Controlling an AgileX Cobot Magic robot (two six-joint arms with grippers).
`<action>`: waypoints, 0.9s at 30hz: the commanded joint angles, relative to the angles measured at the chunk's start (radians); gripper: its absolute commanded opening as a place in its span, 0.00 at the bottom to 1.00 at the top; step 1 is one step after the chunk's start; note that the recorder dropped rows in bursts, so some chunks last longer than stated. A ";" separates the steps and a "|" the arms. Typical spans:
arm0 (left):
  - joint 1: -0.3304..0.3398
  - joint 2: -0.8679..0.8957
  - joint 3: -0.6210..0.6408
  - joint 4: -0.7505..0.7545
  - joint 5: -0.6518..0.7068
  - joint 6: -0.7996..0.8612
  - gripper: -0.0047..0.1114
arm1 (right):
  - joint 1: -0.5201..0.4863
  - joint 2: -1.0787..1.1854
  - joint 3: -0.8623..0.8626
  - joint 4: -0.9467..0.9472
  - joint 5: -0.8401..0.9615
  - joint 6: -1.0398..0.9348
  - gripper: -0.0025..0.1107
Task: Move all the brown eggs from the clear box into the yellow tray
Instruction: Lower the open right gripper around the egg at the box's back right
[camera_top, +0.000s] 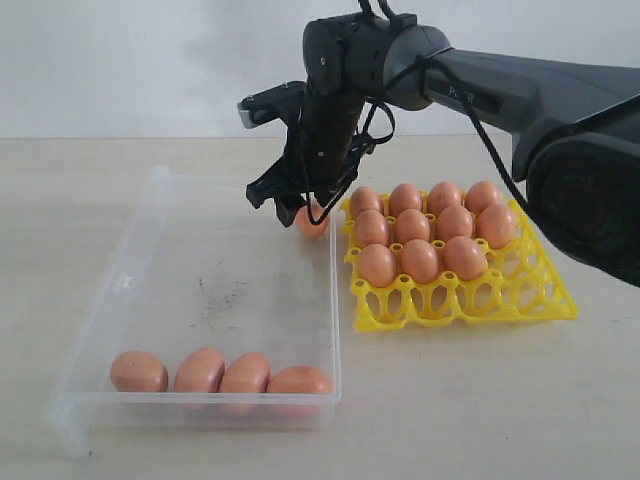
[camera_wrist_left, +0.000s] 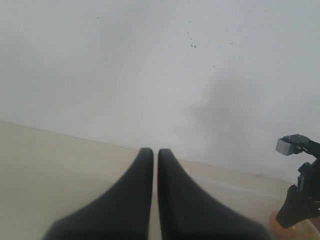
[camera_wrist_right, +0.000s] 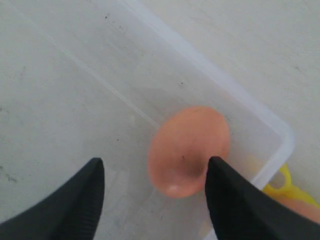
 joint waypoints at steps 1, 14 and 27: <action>-0.004 -0.003 -0.003 -0.005 0.000 0.006 0.07 | -0.005 0.023 -0.005 -0.013 -0.031 0.004 0.51; -0.004 -0.003 -0.003 -0.005 0.000 0.006 0.07 | -0.003 0.054 -0.005 -0.025 -0.095 -0.010 0.51; -0.004 -0.003 -0.003 -0.005 0.000 0.006 0.07 | -0.003 0.103 -0.005 -0.023 -0.168 -0.063 0.51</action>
